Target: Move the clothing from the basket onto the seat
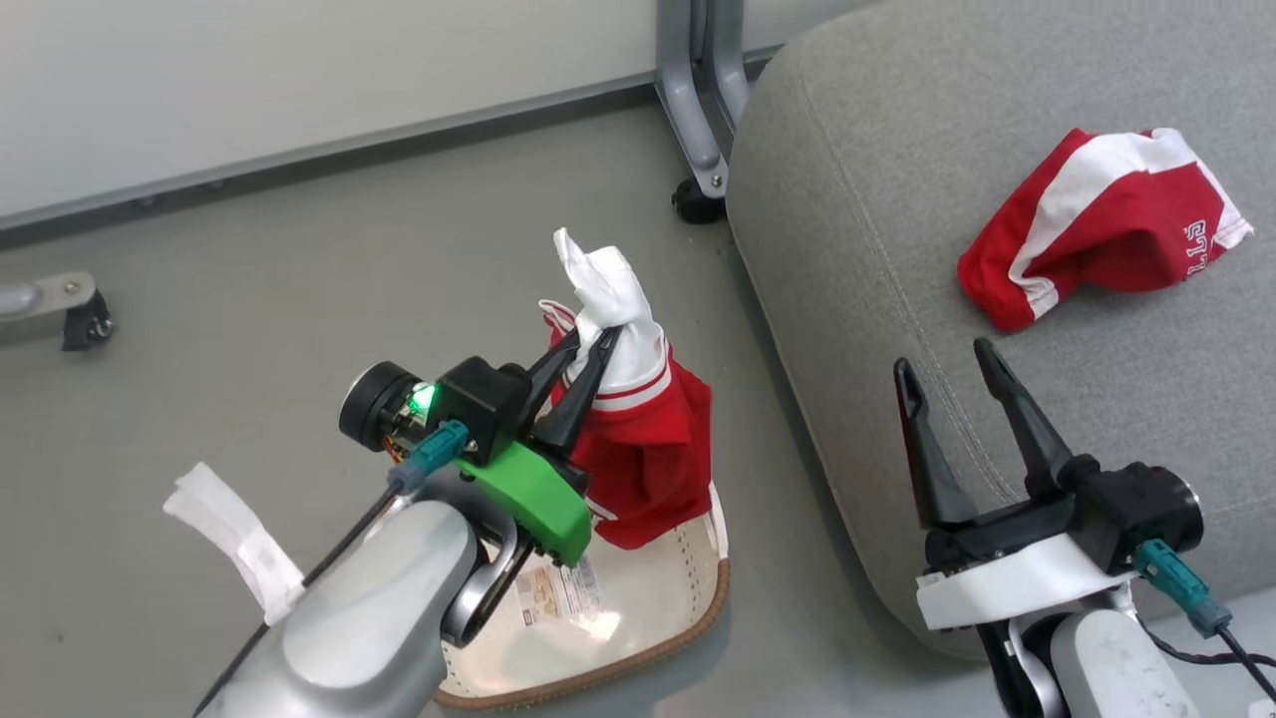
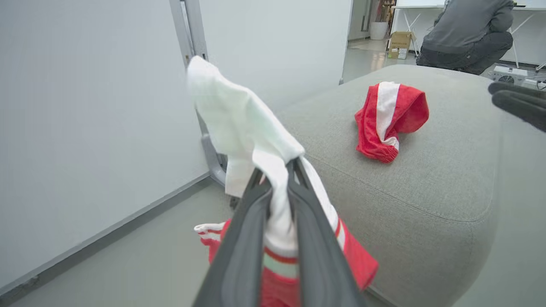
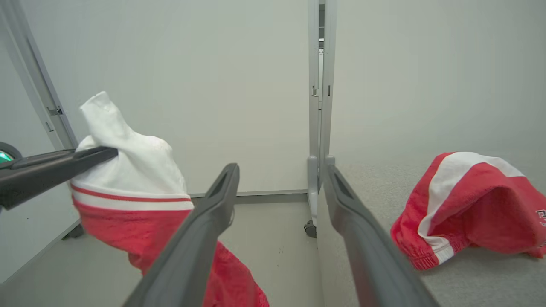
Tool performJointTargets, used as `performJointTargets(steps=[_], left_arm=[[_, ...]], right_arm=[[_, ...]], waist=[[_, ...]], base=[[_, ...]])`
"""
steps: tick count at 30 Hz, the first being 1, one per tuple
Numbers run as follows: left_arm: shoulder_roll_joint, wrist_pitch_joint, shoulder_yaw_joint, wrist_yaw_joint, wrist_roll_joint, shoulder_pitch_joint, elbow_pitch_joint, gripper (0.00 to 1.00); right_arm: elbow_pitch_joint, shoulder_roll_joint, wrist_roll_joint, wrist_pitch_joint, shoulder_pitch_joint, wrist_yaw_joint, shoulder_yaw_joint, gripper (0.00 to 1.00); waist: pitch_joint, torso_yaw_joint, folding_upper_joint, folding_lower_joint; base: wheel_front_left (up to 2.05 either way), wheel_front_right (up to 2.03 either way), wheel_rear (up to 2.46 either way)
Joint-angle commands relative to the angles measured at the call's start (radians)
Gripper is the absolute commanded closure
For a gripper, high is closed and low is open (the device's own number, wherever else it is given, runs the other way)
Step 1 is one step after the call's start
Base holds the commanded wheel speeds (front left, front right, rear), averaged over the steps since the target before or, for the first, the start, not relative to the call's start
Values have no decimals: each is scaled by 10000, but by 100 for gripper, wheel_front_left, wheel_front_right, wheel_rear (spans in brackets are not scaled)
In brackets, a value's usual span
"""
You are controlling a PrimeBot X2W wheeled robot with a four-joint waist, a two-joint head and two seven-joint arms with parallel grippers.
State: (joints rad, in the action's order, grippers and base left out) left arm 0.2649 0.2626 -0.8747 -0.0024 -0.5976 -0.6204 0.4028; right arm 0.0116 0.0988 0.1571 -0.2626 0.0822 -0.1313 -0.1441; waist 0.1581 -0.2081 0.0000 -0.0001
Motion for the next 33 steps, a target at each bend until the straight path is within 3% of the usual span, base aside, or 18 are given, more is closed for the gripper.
performJointTargets(steps=[1, 6, 12, 20, 24, 33], left_arm=[[-60, 27, 218, 144, 456, 376, -337, 100], [-312, 30, 962, 428, 1745, 1104, -1436, 100], [-626, 30, 1590, 365, 2657, 1452, -2359, 100], [-1078, 29, 1798, 13, 3242, 1533, -2954, 100], [-1394, 30, 1727, -185, 3311, 1619, -2991, 100], [-1750, 30, 1364, -398, 3432, 1353, -3026, 100]], right_arm=[[-84, 27, 73, -32, -205, 10, -90, 0], [-513, 143, 237, -32, -517, 10, -592, 0], [-732, 229, 377, -32, -707, 10, -1010, 0], [-492, 294, 1086, -32, -673, 10, -1865, 0], [-464, 678, 1392, -32, -662, 10, -2474, 0], [-1226, 695, 1334, -32, -706, 9, -2491, 0]], waist=[[-721, 343, 0, 1], [-1082, 305, 0, 1], [-1326, 256, 0, 1], [-1479, 336, 0, 1], [-1554, 519, 0, 1], [-1506, 968, 0, 1]], base=[[0, 0, 0], [0, 0, 0], [0, 0, 0], [0, 0, 0], [0, 0, 0], [0, 0, 0]])
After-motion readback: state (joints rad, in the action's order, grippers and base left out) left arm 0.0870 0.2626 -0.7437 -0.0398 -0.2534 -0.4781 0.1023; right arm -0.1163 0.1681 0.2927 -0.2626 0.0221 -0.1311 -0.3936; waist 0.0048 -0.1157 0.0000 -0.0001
